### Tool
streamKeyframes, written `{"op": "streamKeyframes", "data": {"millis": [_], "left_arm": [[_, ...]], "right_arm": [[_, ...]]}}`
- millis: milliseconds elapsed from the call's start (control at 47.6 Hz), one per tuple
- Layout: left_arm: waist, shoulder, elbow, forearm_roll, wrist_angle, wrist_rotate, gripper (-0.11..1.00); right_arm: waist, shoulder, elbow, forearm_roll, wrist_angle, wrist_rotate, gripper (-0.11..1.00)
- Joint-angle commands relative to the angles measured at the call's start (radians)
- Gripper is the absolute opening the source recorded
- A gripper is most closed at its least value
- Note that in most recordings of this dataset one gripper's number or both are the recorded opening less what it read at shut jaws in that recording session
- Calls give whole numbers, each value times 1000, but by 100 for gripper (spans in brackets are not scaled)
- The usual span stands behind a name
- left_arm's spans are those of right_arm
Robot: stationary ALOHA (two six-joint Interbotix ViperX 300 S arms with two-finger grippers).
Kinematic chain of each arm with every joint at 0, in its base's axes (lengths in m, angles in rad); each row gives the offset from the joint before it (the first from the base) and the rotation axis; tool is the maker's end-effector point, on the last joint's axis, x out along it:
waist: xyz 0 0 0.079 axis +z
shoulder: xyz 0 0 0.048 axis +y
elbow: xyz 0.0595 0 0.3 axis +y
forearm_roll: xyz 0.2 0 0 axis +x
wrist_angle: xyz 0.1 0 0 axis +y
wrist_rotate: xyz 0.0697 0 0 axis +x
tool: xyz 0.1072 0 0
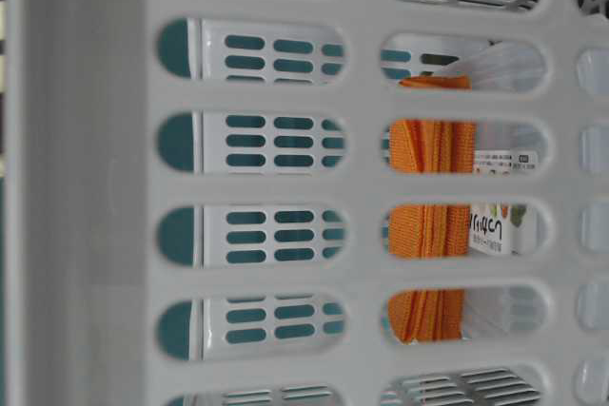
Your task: Pick up the slipper from the shopping basket with the left arm.
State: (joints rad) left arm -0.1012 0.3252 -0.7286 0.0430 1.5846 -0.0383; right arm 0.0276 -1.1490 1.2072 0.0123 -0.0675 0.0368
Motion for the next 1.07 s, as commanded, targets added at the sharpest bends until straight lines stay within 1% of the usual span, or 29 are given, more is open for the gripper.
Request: {"op": "streamKeyframes", "data": {"millis": [0,273,504,1050], "left_arm": [[-3,-14,-23,3,-2,-3,5],[-3,-11,-21,3,0,-2,5],[-3,-11,-21,3,29,-3,5],[-3,0,-21,3,29,-3,5]], "right_arm": [[-2,6,-8,3,-8,2,1],[-2,6,-6,3,-5,2,1],[-2,6,-3,3,-5,2,1],[-3,6,0,3,-5,2,1]]}}
